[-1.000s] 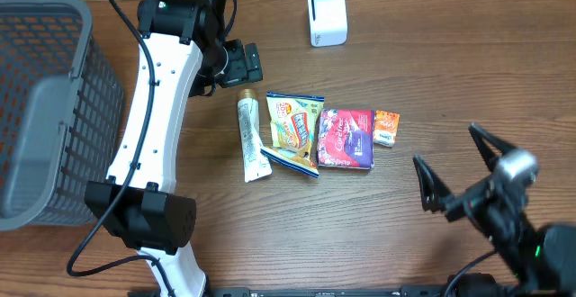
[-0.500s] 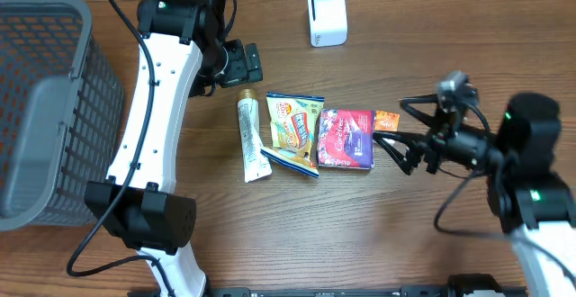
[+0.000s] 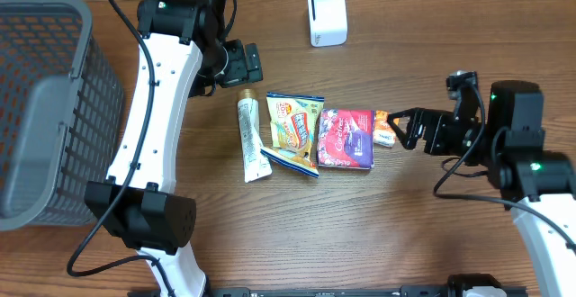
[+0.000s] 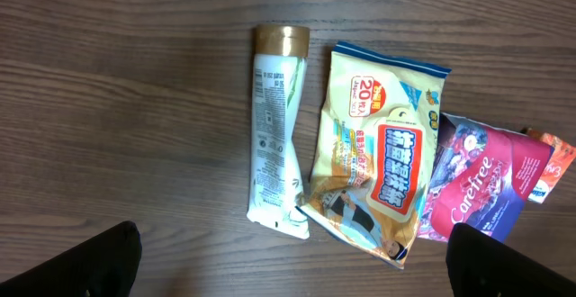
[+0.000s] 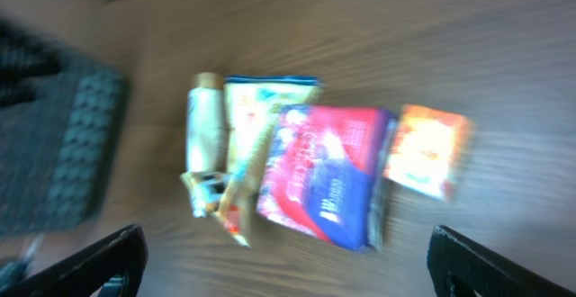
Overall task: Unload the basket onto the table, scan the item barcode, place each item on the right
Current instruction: 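Lower the right gripper onto the orange pack and close on it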
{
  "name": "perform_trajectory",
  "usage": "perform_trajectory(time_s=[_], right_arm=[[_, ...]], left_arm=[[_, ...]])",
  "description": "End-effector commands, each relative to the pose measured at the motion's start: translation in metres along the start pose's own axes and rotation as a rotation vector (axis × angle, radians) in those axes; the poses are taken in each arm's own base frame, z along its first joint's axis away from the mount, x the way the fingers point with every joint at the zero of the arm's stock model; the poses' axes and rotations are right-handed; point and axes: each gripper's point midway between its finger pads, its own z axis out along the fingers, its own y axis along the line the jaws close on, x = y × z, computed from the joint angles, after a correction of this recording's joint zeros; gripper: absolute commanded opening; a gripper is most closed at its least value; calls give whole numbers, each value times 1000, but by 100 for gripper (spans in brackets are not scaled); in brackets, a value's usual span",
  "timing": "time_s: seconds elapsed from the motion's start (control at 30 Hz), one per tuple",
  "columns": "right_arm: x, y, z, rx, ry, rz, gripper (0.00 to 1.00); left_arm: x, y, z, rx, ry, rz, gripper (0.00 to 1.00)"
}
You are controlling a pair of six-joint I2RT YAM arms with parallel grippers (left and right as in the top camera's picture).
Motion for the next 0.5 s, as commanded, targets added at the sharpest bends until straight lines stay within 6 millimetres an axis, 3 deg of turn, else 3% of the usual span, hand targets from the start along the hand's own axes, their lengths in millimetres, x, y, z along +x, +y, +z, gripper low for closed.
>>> perform_trajectory(time_s=[0.0,0.27,0.47], right_arm=[[-32,-20,-28,229,-78,44,100],[-49,4,-30,126,-118,8,100],[-49,-5,-19,143,-90,25,100]], left_arm=[[1,-3,0,7,0,-3,100],[1,-3,0,7,0,-3,100],[1,-3,0,7,0,-3,100]])
